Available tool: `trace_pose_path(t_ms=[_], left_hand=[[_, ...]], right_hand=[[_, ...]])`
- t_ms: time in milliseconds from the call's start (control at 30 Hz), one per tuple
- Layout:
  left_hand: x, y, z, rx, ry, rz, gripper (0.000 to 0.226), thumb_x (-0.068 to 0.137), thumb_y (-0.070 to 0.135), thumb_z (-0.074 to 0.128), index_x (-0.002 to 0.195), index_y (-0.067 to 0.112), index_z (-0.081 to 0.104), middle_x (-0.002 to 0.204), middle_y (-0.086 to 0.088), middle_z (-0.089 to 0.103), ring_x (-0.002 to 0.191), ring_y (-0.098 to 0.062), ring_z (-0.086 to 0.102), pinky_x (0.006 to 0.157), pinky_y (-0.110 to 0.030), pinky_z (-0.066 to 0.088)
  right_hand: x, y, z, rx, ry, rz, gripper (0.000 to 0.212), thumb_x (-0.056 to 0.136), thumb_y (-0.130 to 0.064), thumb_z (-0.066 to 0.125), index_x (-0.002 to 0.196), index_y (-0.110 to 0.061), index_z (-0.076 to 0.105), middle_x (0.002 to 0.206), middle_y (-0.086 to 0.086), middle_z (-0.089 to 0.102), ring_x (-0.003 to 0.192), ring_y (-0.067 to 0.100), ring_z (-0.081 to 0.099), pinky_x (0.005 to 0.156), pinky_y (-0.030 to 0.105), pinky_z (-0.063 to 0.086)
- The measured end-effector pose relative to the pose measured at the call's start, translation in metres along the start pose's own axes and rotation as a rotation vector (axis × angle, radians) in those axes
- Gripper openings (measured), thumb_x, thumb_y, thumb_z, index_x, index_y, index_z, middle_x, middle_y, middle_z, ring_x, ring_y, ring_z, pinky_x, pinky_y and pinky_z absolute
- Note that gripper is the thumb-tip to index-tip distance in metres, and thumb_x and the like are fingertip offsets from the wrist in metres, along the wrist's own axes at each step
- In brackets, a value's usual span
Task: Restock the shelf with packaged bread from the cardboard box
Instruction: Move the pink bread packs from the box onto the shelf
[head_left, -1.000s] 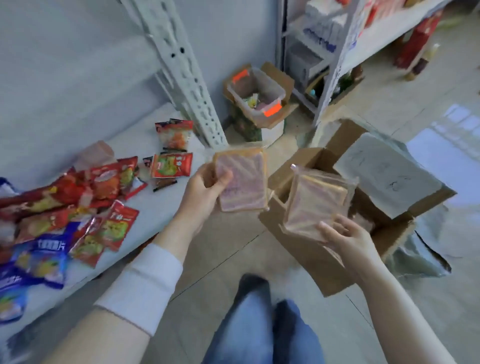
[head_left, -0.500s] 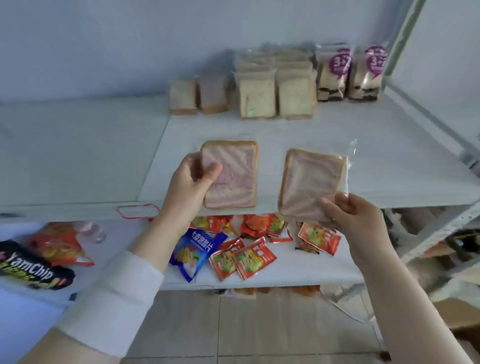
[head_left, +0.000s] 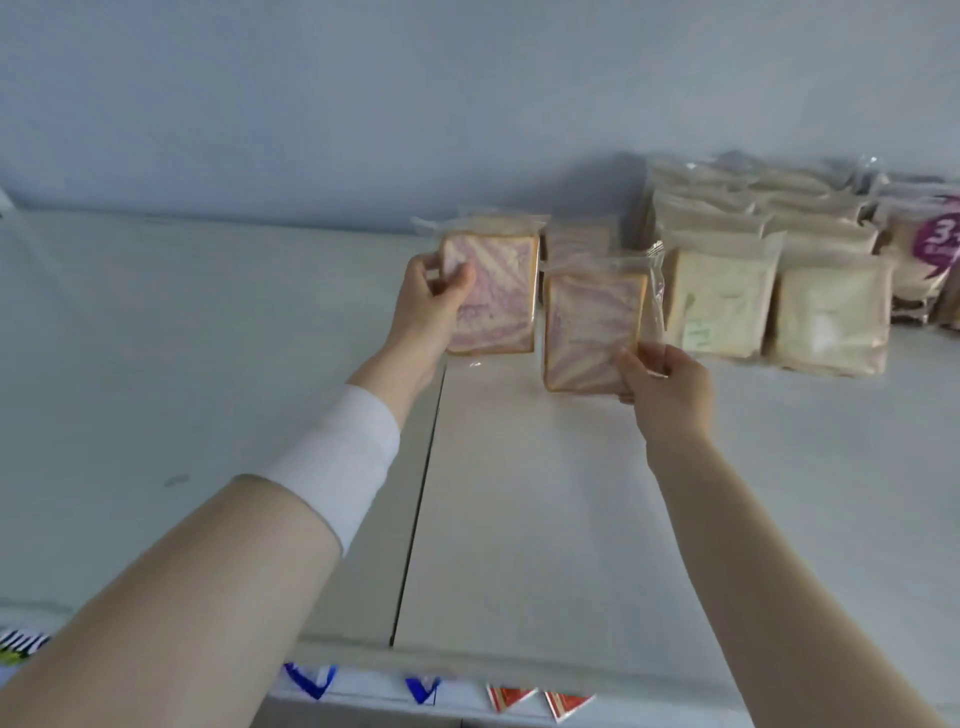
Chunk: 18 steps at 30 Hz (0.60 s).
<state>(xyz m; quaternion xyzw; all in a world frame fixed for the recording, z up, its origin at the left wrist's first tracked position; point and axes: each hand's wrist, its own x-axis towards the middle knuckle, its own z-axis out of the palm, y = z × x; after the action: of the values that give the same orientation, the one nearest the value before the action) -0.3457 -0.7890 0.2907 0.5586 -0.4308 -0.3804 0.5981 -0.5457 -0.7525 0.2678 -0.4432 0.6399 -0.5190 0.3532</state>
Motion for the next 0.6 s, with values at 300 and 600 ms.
trace_pose_path(t_ms=[300,600], left_hand=[[0.061,-0.028,0.036,0.357,0.122,0.071,0.039,0.087,0.027,0.061,0.115,0.001,0.053,0.114,-0.021,0.059,0.109,-0.036,0.052,0.098,-0.042,0.039],[0.050,-0.016,0.044,0.466,0.291,0.029,0.069,0.081,0.034,0.064,0.138,0.016,0.028,0.134,-0.005,0.042,0.126,-0.027,0.034,0.099,-0.038,0.025]], right_hand=[[0.034,0.016,0.042,-0.281,0.247,-0.158,0.037,0.085,-0.019,0.061,0.118,-0.012,0.045,0.094,-0.001,0.054,0.099,0.022,0.046,0.083,0.024,0.032],[0.019,0.009,0.045,-0.884,0.249,-0.238,0.045,0.093,-0.030,0.042,0.138,-0.024,0.038,0.140,0.016,0.030,0.123,0.035,0.026,0.100,0.038,0.017]])
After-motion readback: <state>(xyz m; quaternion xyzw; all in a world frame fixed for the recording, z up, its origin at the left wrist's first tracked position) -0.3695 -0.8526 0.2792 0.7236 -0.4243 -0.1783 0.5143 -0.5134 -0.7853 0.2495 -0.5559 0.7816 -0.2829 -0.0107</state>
